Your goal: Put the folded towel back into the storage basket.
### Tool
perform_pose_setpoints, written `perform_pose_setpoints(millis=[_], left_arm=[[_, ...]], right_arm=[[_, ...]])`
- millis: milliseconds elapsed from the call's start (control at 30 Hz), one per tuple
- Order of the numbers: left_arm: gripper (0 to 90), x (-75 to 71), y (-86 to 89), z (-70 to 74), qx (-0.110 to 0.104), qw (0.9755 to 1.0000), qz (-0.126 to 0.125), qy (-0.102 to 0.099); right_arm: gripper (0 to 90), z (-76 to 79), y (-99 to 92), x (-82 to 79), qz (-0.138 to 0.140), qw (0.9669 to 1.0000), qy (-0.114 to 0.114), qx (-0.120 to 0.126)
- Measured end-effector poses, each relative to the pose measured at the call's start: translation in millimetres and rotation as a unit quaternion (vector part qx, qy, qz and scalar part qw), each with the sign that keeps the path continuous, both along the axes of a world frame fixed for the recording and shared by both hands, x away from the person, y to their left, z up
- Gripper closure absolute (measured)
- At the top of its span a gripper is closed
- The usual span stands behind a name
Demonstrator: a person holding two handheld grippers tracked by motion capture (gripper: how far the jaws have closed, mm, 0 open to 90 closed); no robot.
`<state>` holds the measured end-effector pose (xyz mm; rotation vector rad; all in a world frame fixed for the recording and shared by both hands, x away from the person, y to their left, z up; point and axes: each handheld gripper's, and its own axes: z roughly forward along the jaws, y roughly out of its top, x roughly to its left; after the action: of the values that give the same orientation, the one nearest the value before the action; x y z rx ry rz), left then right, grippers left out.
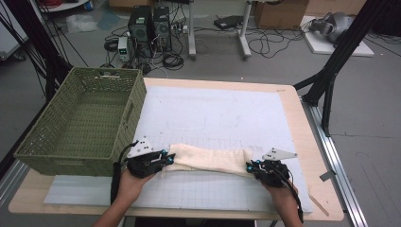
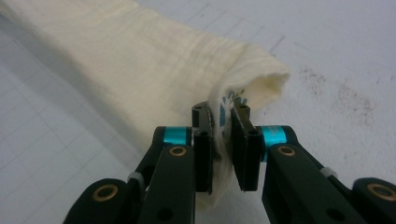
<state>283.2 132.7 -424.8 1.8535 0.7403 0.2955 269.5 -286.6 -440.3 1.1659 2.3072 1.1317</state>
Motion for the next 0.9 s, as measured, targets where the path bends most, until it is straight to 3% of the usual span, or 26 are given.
perform_pose_setpoints(millis=[133,400,633,767,867,900], left_arm=[[81.1,-2.0,1.2,3.1,-0.005,1.0,0.0,-0.002],[81.2,-9.5,2.2,14.9,-0.02,0.9995,-0.006,-0.023],[81.2,-14.1,6.0,22.1,-0.036,0.9986,-0.006,-0.038],[81.2,-16.4,9.9,32.4,-0.048,0.9975,0.0,-0.051],[81.2,-17.7,12.9,41.3,-0.048,0.9967,0.002,-0.065],[81.2,-18.5,13.9,44.1,-0.048,0.9964,0.006,-0.07]], right_arm=[[80.2,5.2,-1.2,-0.9,0.007,0.9997,-0.024,0.002],[80.3,21.1,-12.4,-0.1,0.006,0.9959,-0.082,0.036],[80.4,34.0,-14.2,0.5,0.013,0.9923,-0.11,0.055],[80.7,42.8,-13.0,3.0,0.019,0.989,-0.134,0.059],[80.8,46.3,-10.3,7.0,0.025,0.9892,-0.134,0.054],[80.8,50.6,-6.7,11.4,0.025,0.9879,-0.141,0.058]])
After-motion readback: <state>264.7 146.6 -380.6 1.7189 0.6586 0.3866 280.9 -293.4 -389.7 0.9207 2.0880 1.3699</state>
